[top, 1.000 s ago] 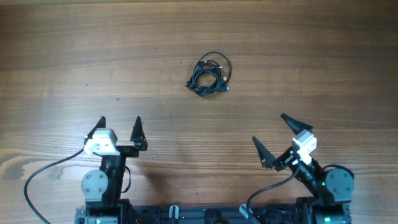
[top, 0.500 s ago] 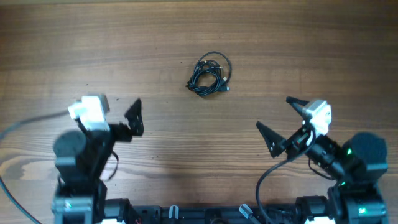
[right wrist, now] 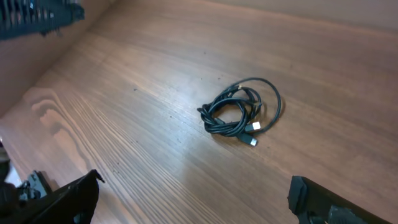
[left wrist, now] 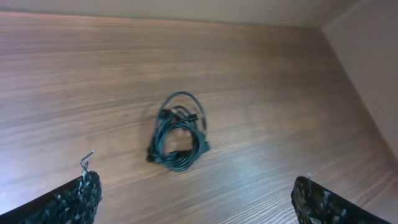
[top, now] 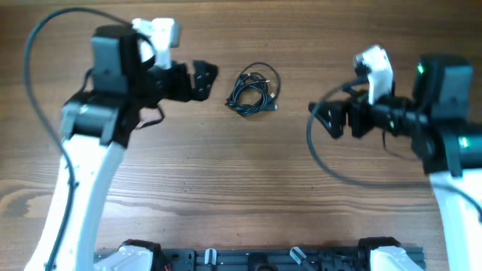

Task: Untangle cables
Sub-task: 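Move both grippers forward toward the black cable bundle, then grasp the black cable bundle with the left gripper and lift it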

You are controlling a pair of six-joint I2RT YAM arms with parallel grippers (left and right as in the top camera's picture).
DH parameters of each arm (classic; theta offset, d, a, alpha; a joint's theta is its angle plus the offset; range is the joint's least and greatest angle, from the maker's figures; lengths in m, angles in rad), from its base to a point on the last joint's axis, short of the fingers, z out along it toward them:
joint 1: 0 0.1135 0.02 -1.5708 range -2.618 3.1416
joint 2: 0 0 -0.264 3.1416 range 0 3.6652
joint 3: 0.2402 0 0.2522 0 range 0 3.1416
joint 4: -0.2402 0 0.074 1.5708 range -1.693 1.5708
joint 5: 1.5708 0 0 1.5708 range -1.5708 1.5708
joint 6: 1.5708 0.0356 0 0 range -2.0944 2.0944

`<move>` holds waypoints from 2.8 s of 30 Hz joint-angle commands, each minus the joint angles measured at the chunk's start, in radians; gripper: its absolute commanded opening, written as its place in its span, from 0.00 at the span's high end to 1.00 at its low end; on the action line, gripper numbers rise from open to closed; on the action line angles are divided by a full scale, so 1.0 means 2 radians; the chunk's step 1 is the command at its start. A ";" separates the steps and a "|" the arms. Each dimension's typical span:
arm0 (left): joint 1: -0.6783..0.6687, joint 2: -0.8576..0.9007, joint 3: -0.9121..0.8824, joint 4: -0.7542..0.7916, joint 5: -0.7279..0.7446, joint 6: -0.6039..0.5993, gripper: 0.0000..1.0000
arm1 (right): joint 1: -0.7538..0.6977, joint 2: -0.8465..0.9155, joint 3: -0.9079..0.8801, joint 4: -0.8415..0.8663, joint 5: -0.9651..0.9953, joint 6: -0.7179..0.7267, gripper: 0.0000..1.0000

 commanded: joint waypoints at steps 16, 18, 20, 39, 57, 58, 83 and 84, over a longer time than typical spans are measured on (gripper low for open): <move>-0.051 0.251 0.008 0.074 -0.052 -0.114 0.12 | 0.001 0.154 0.013 0.048 0.021 0.090 0.00; -0.057 0.263 0.008 0.080 -0.060 -0.164 0.13 | 0.001 0.154 0.013 0.048 0.021 0.092 0.00; -0.067 0.280 0.008 0.091 -0.069 -0.229 0.14 | 0.001 0.154 0.013 0.047 0.022 0.106 0.00; -0.103 0.318 0.000 0.040 -0.159 -0.463 0.53 | 0.001 0.154 0.012 0.038 0.023 0.127 0.01; -0.101 0.360 -0.001 0.095 -0.189 -0.502 0.89 | 0.001 0.155 0.011 0.031 0.026 0.127 0.01; -0.102 0.360 -0.001 0.095 -0.203 -0.501 0.96 | 0.001 0.155 0.011 0.031 0.026 0.127 0.01; -0.097 0.117 0.006 0.188 0.005 0.040 0.96 | 0.001 0.147 0.011 0.172 -0.127 0.106 0.11; -0.097 0.117 0.006 0.181 0.005 0.040 0.96 | 0.001 0.145 0.011 0.176 -0.134 0.095 0.11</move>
